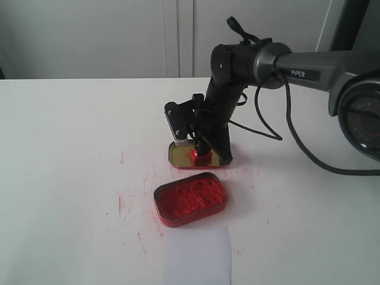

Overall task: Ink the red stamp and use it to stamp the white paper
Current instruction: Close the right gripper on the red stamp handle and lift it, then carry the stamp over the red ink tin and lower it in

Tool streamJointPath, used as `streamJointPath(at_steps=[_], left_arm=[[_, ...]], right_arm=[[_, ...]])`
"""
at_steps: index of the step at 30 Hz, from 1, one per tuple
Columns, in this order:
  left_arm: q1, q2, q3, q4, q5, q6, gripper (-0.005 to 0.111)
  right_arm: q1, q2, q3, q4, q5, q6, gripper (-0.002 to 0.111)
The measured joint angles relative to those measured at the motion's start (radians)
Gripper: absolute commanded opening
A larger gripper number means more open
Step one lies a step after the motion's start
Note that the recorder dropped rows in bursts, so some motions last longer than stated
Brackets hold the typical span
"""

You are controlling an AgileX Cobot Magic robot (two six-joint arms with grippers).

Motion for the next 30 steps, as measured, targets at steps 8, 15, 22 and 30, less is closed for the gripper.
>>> streamJointPath(at_steps=[8,15,22,30], left_arm=[[0.000,0.000,0.000,0.000,0.000,0.000,0.000],[0.000,0.000,0.000,0.000,0.000,0.000,0.000],[0.000,0.000,0.000,0.000,0.000,0.000,0.000],[0.000,0.000,0.000,0.000,0.000,0.000,0.000]], right_arm=[[0.000,0.000,0.000,0.000,-0.002,0.050,0.000],[0.000,-0.032,0.000,0.000,-0.002,0.186,0.000],[0.000,-0.090,0.001,0.000,0.014,0.482,0.000],[0.000,-0.142,0.001,0.002,0.162,0.766,0.000]])
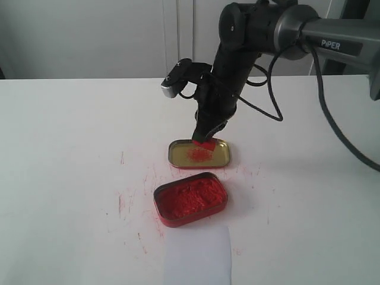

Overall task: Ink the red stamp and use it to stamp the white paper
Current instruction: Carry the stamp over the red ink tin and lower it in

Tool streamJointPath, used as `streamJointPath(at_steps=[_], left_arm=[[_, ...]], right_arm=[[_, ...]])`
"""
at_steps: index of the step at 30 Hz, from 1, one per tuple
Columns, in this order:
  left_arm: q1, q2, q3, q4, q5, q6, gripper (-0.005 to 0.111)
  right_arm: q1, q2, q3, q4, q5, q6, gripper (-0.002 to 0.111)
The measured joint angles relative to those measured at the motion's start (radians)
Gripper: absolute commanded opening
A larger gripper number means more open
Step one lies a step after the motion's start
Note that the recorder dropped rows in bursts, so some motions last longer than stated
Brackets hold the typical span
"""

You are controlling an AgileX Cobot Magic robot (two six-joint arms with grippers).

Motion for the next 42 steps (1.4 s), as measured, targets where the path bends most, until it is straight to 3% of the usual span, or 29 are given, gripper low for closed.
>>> streamJointPath(at_steps=[7,28,42], left_arm=[[0.000,0.000,0.000,0.000,0.000,0.000,0.000],[0.000,0.000,0.000,0.000,0.000,0.000,0.000],[0.000,0.000,0.000,0.000,0.000,0.000,0.000]], right_arm=[[0.001,-0.011,0.002,0.004,0.067,0.156,0.000],[0.171,-0.099,0.198,-0.016,-0.041,0.442,0.000],[0.192,-0.103,0.297,-0.055,-0.137,0.578,0.000]])
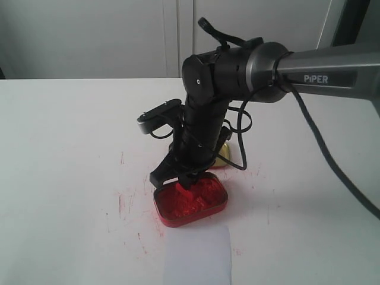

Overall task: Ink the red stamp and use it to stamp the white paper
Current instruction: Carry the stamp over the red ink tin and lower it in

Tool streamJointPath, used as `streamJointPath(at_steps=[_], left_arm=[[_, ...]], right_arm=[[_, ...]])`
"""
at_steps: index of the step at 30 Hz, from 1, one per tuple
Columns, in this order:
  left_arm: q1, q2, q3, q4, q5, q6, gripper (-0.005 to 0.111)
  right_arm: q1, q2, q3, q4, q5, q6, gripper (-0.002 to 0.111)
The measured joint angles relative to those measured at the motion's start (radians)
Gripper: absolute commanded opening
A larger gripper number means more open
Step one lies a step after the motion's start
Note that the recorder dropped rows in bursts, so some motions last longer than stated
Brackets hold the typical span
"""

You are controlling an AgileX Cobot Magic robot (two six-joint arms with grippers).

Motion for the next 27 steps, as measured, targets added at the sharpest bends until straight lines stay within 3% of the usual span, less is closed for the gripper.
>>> streamJointPath(at_steps=[27], left_arm=[[0.000,0.000,0.000,0.000,0.000,0.000,0.000]], right_arm=[[0.004,0.014,0.004,-0.056,-0.027,0.228,0.000]])
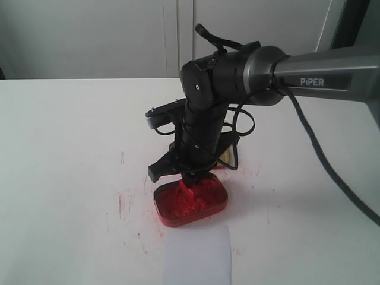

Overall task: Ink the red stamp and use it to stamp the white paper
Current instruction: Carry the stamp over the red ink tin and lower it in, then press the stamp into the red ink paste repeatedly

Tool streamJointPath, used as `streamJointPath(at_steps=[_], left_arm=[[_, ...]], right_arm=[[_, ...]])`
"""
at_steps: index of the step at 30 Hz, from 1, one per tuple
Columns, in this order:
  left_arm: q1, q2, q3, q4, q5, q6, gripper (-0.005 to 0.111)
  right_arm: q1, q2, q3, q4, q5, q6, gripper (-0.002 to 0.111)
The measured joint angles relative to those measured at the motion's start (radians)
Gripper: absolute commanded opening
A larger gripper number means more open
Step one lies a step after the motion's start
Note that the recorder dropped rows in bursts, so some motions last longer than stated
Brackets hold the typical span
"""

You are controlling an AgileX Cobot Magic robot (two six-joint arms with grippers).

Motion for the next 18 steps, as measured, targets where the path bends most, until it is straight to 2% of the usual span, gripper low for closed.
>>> streamJointPath(at_steps=[18], left_arm=[[0.000,0.000,0.000,0.000,0.000,0.000,0.000]], right_arm=[[0.000,0.088,-0.014,0.000,0.036,0.004,0.000]])
